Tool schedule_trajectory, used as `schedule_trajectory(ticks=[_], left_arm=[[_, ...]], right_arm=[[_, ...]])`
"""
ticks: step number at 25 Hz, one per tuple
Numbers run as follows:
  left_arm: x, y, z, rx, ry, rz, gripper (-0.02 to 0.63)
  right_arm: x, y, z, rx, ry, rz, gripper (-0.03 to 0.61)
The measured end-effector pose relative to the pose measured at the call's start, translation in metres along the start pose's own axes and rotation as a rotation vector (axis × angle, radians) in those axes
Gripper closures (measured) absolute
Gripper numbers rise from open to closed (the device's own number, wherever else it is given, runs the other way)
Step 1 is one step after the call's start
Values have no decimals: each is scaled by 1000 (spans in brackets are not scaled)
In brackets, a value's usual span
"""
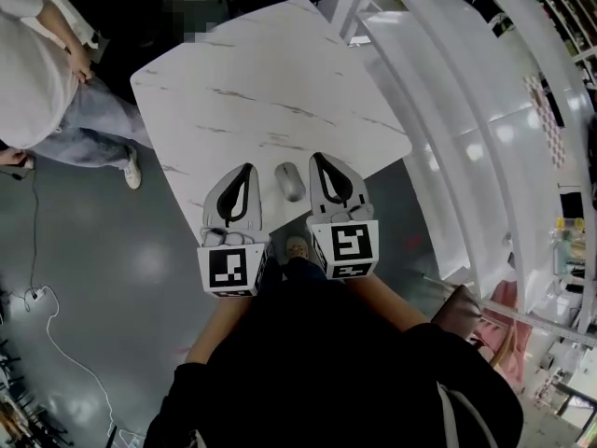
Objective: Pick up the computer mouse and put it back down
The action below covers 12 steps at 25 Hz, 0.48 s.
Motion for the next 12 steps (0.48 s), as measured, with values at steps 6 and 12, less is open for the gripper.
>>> schedule_trajectory(ticks=[6,12], left_arm=[[16,-26,0,-27,-26,63,608],[20,-33,2,-35,-34,90,608]], right_arm=[[26,-24,-3,11,-16,75,558],[32,-29,0,4,-13,97,558]])
Point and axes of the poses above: the fingertips, and each gripper's own axes: x backward along the fingers, z to its right, y out of its underside, the point moved 10 cm from there along x, backward along the fingers, and after that the axes turned 8 degrees about -x, right-handed, at the moved point
